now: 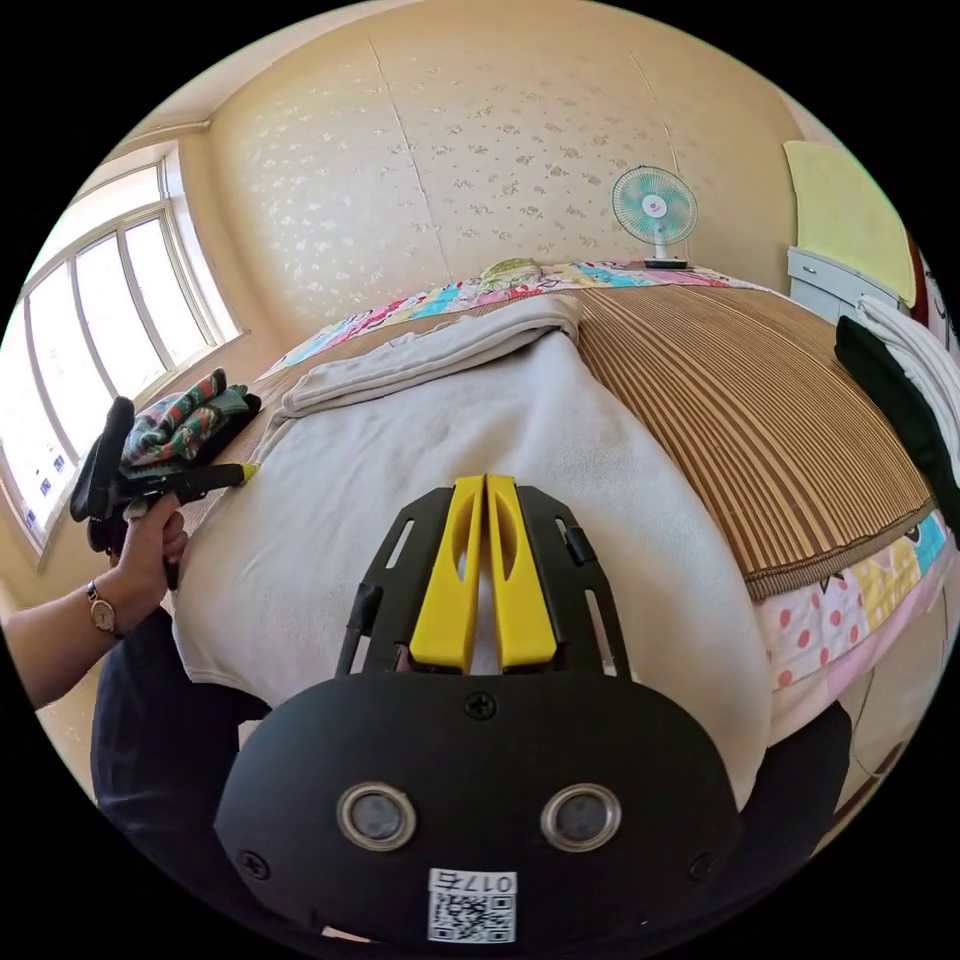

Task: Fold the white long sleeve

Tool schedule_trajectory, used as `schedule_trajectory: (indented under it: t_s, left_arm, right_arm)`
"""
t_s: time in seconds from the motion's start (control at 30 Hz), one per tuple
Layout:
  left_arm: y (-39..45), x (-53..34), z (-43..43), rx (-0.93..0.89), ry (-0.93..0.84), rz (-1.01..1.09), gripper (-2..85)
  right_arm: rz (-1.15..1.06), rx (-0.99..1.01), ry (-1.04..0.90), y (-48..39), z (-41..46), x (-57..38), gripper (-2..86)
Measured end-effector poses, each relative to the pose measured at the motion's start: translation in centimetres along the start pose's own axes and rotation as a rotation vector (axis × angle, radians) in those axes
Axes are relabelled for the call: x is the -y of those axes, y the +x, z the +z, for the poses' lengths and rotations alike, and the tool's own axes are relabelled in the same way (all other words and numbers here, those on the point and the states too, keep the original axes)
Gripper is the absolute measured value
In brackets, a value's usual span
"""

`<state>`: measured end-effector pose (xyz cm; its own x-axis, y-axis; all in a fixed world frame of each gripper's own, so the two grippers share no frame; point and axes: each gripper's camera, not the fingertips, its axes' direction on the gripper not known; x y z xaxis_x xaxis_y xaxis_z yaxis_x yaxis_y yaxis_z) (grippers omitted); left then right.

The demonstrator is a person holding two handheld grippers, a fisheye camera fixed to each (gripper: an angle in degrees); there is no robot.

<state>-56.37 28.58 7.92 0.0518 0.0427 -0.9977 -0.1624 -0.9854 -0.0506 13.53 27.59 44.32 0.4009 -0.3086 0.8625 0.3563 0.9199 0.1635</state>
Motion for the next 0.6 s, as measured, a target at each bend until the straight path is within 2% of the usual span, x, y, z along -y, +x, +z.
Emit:
schedule_trajectory:
  t_s: [0.13,0.17,0.27,0.33,0.4,0.6]
  left_arm:
    - [-4.2,-5.1,-4.4,-0.359,0.082,-0.122,1.4]
    - [-4.5,-5.9,-5.1,-0.381,0.092,-0.136,2.1]
    - [-5.0,-8.7,-7.5,-0.328,-0.021,-0.135,6.5]
    - [-5.3,-9.6,-7.3,-0.296,-0.224,-0.100,10.8]
    - [-5.5,-9.9,-7.0,-0.304,-0.301,-0.080,11.4]
    - [-5.9,-7.9,-1.6,-0.157,-0.564,-0.026,14.4]
  right_arm:
    - [0.022,0.071,0.012,1.3,-0.8,0.1,0.6]
    - [0.019,0.064,0.014,1.3,-1.1,0.2,0.6]
    - [0.010,0.041,0.018,1.1,-1.8,0.6,0.6]
    - [0.007,0.036,0.021,1.3,-2.3,0.9,0.7]
    - [0.003,0.030,0.024,1.4,-2.8,1.3,0.7]
    - [0.004,0.019,0.019,2.5,-5.2,3.3,0.7]
